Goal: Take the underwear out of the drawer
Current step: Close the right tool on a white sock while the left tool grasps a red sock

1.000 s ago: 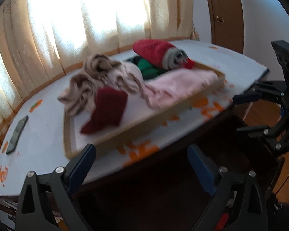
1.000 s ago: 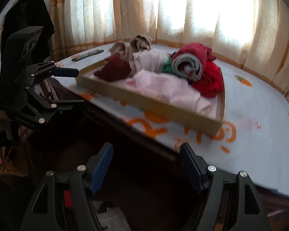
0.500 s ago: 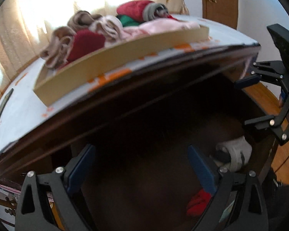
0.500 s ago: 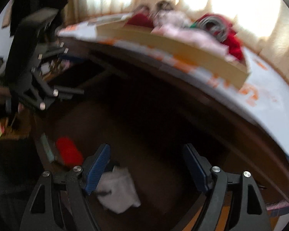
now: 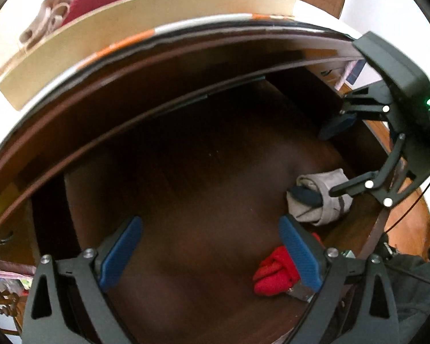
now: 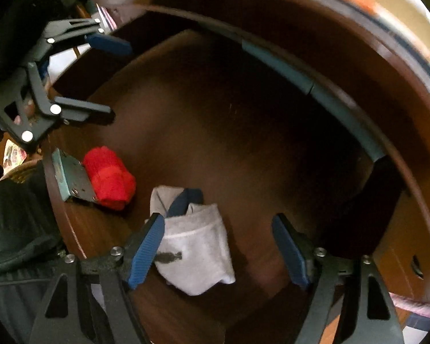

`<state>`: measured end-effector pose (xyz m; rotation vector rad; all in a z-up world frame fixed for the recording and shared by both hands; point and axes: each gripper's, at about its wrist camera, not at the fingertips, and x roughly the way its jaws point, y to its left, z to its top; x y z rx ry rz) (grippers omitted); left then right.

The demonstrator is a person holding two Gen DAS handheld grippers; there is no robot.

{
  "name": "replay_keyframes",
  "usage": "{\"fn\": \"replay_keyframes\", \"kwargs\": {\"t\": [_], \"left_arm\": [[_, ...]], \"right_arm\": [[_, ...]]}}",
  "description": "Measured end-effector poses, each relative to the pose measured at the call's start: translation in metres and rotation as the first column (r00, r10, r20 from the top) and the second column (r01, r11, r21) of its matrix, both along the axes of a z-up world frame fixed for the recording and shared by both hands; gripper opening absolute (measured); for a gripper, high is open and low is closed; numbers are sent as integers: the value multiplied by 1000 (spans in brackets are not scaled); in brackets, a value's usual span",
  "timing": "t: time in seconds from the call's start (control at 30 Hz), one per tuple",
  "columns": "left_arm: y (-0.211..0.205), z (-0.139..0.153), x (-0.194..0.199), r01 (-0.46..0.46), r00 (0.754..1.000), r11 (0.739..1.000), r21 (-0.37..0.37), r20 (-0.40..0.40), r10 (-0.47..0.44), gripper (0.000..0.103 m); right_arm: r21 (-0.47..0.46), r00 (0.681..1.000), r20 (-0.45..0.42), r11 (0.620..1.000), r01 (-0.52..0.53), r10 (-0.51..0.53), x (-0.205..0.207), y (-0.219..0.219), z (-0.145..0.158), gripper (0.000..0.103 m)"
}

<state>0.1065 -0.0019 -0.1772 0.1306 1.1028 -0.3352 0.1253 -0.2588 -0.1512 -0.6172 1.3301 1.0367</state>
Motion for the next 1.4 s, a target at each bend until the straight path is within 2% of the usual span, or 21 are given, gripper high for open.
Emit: {"fn": "replay_keyframes", "kwargs": {"t": [0.13, 0.3, 0.4, 0.43, 0.47, 0.5, 0.57, 0.67, 0.77, 0.87, 0.97, 1.13, 1.4], "left_arm": [[4, -6, 2, -8, 999, 999, -31, -32, 7, 97], [4, -14, 3, -9, 998, 998, -56, -61, 6, 97], [2, -17, 1, -8, 998, 998, -66, -69, 3, 97], [1, -18, 1, -7, 997, 998, -66, -71, 2, 97], [-1, -19, 1, -7, 997, 998, -66, -73, 2, 97], [1, -19, 1, -7, 997, 998, -68, -75, 2, 97], [0, -20, 2, -7, 997, 997, -74, -82, 1, 97], [2, -25, 11, -15, 994, 995, -94, -105, 5, 97], [5, -30, 15, -16, 986, 992, -127, -167, -5, 97], [2, -37, 18, -15, 977, 993, -118, -215, -11, 97], [-1, -43, 21, -9, 964, 991, -134, -265, -27, 97], [-7, -58, 28, -37, 922, 980, -195, -385, -42, 97], [-23, -76, 41, -94, 862, 976, -196, -507, -19, 97]], "right_arm": [[-29, 996, -86, 1000, 2, -4, 5, 3, -14, 68], [-55, 980, -193, 998, 39, -49, 23, 4, -32, 67], [-72, 968, -244, 997, 38, -54, 33, 18, -45, 60], [-67, 970, -239, 997, 35, -50, 33, 20, -45, 57], [-66, 971, -235, 997, 35, -49, 34, 22, -44, 43], [-62, 975, -218, 997, 36, -49, 35, 24, -43, 37], [-65, 985, -165, 997, 46, -57, 37, 27, -39, 36], [-70, 995, -22, 993, 91, -93, 44, 29, -30, 33], [-47, 991, 40, 990, 130, -128, 49, 32, -24, 32], [-43, 990, 82, 992, 119, -116, 47, 38, -22, 32], [-38, 991, 79, 993, 115, -112, 51, 42, -23, 32], [-29, 994, 53, 995, 94, -93, 47, 35, -23, 32], [-7, 995, 40, 996, 89, -88, 57, 11, -20, 32]]}}
